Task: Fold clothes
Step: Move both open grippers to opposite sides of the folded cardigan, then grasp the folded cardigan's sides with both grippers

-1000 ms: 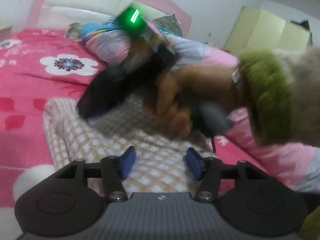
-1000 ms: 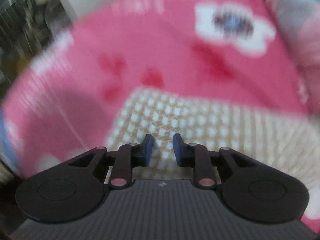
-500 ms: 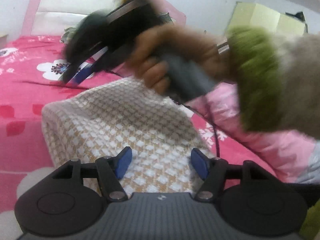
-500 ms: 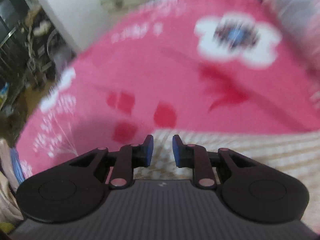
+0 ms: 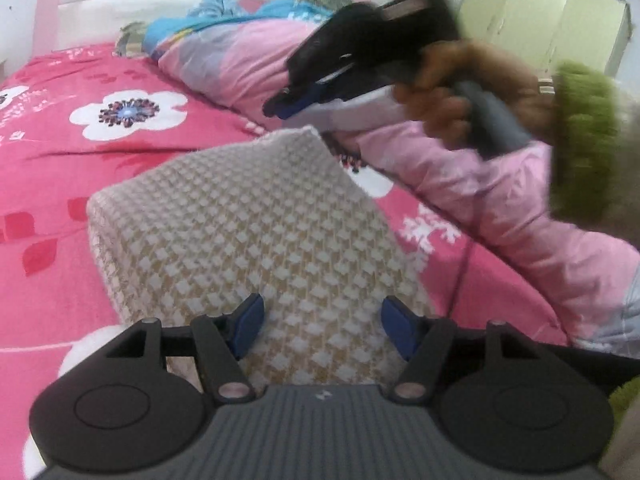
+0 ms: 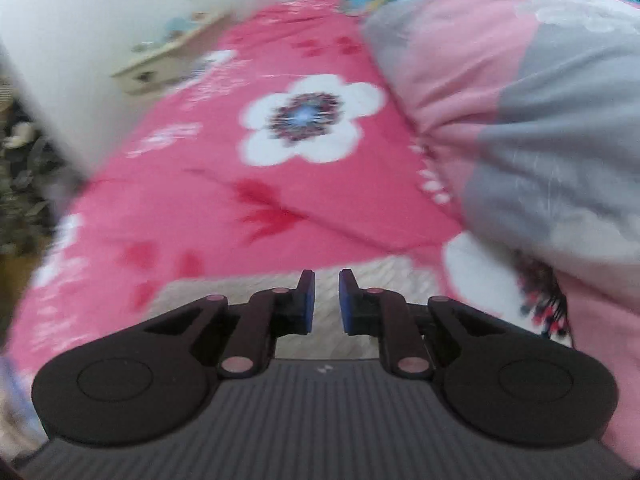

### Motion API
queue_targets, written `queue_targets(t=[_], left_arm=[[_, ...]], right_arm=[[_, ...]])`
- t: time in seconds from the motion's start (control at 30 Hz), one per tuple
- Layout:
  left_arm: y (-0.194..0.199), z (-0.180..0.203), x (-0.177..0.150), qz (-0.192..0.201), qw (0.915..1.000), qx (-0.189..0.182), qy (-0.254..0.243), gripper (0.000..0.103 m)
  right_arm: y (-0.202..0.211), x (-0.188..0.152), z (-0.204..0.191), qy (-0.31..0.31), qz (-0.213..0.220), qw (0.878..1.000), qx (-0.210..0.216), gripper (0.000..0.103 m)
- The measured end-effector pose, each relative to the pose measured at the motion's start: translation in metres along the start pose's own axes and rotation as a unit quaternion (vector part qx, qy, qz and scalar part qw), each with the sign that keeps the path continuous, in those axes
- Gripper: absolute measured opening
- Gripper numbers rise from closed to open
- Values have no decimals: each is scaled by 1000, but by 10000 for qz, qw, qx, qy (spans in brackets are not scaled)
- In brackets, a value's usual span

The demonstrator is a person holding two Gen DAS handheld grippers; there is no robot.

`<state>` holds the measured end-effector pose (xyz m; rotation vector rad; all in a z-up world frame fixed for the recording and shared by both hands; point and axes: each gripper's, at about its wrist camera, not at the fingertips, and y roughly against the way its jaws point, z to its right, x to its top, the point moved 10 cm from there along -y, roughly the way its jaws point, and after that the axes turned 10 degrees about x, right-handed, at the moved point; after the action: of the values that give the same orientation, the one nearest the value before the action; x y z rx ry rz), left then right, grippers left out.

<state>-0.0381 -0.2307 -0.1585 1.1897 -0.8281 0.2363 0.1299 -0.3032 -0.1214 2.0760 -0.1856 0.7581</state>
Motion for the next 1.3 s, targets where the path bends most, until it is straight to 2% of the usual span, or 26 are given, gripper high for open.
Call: queue_targets(t=[0.03, 0.1, 0.13, 0.27, 0.3, 0.37, 0.47, 0.53, 0.57, 0.63, 0.73, 0.8, 0.87, 0.93, 1.0, 1.07, 1.17, 1.2, 1.23, 1.27, 1.3], left_arm=[[-1, 1, 1, -92, 10000, 27, -22, 66], [-3, 4, 5, -242, 9997, 32, -36, 66], [-3, 5, 6, -308, 9995, 79, -50, 67], [5, 7, 16, -477, 9985, 186, -213, 66], [11, 8, 19, -461, 9985, 185, -222, 66], [22, 11, 20, -466, 9986, 105, -213, 66], [25, 20, 8, -508, 9979, 186, -365, 66], [18, 27, 1, -510, 9971, 281, -485, 66], [13, 30, -2, -535, 9971, 304, -438, 68], [11, 33, -3, -502, 9964, 468, -498, 69], [28, 34, 4, -443, 9965, 465, -530, 68], [44, 32, 4, -395, 9980, 323, -363, 68], [48, 33, -6, -454, 9983, 244, -286, 68], [34, 34, -20, -590, 9976, 290, -230, 68], [24, 35, -27, -749, 9968, 257, -80, 68], [34, 31, -21, -710, 9973, 187, -28, 68], [58, 1, -8, -797, 9957, 202, 427, 69], [64, -14, -1, -784, 9942, 231, 704, 71], [69, -32, 7, -700, 9913, 250, 1087, 76], [71, -51, 15, -601, 9867, 258, 1488, 81], [68, -70, 19, -520, 9796, 252, 1923, 82]], right_arm=[[2, -15, -3, -32, -199, 9998, 73, 12], [-23, -59, 7, 19, -788, 9969, -62, 12], [-36, -75, 13, 146, -821, 9965, -59, 11], [-13, -60, 19, -343, -555, 9977, 205, 10], [6, -57, 10, -210, -499, 9980, 318, 14], [44, -51, -8, 60, -387, 9977, 546, 15], [73, -83, -47, 696, -780, 9888, 1066, 15], [56, -123, -58, 989, -1244, 9816, 1061, 15], [39, -143, -54, 1005, -1407, 9813, 840, 15], [16, -162, -49, 984, -1275, 9844, 705, 15], [30, -147, -51, 818, -1258, 9869, 596, 15], [61, -141, -64, 1061, -1121, 9860, 629, 16], [71, -151, -73, 1144, -1215, 9818, 909, 17], [80, -161, -82, 1226, -1310, 9766, 1182, 18], [50, -183, -74, 1284, -1576, 9750, 893, 19], [37, -191, -66, 1119, -1649, 9762, 858, 19], [64, -169, -56, 610, -1445, 9811, 1135, 20], [77, -160, -49, 387, -1269, 9840, 1190, 28], [90, -149, -37, 121, -1007, 9871, 1237, 41], [101, -139, -21, -204, -736, 9888, 1281, 48], [108, -130, 0, -613, -468, 9885, 1302, 61]])
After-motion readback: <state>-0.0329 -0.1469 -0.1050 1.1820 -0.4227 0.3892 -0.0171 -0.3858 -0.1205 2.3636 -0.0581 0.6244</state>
